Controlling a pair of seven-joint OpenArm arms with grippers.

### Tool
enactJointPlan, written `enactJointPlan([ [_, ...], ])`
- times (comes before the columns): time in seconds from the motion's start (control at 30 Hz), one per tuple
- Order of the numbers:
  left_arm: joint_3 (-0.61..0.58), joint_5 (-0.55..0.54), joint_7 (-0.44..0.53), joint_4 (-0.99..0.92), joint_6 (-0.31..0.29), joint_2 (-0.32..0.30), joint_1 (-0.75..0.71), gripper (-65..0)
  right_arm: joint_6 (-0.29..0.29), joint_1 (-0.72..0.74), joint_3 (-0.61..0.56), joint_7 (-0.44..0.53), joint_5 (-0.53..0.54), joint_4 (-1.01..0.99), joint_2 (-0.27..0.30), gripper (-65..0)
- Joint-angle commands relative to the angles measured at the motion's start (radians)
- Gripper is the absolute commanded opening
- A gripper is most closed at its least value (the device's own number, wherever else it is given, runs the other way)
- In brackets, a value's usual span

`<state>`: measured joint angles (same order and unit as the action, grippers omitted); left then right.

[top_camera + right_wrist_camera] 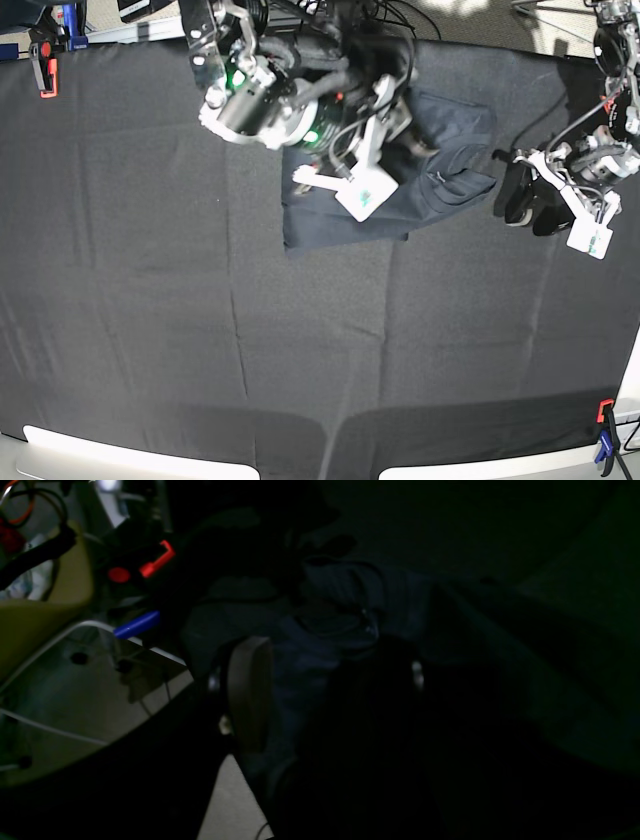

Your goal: Layout the t-shirt on the table in an organized manner, then fold the t-shirt properly

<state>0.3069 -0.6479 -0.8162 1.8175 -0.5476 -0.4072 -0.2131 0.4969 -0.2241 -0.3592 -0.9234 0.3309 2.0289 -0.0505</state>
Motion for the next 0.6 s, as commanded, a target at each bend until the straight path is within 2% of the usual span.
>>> enactJointPlan([
  [0.0,0.007,-0.016,0.018,0.017,0.002,-0.011,0.008,-37.1,0.011,0.015,0.000,0.041,-0.018,0.018,-0.008,-32.9],
  [0.1,0.007,-0.067,0.003,0.017,0.001,-0.011,0.008,-37.1,-0.031,0.041,0.001,0.044,-0.153,0.018,-0.007,-32.9],
  [0.17,0.006,-0.116,-0.034,0.017,0.001,-0.007,0.008,-41.5,-0.047,0.069,0.011,0.045,-0.224,0.018,-0.003,-34.1],
  [0.23,0.006,-0.144,-0.064,0.018,0.000,0.004,0.002,-51.1,-0.055,0.105,0.041,0.045,-0.231,0.018,0.004,-42.0],
  [0.3,0.006,-0.180,-0.083,0.021,-0.009,0.022,-0.016,-62.1,-0.061,0.141,0.087,0.048,-0.230,0.017,0.013,-53.1],
  [0.33,0.006,-0.199,-0.083,0.027,-0.023,0.032,-0.032,-65.0,-0.061,0.154,0.115,0.056,-0.230,0.014,0.018,-58.6],
  [0.4,0.006,-0.237,-0.086,0.049,-0.063,0.051,-0.072,-65.0,-0.061,0.176,0.179,0.079,-0.219,-0.006,0.027,-65.0],
  [0.5,0.006,-0.283,-0.110,0.109,-0.102,0.074,-0.140,-65.0,-0.060,0.214,0.251,0.134,-0.216,-0.077,0.055,-65.0],
  [0.57,0.006,-0.310,-0.136,0.158,-0.105,0.077,-0.185,-65.0,-0.060,0.254,0.269,0.140,-0.216,-0.151,0.079,-65.0],
])
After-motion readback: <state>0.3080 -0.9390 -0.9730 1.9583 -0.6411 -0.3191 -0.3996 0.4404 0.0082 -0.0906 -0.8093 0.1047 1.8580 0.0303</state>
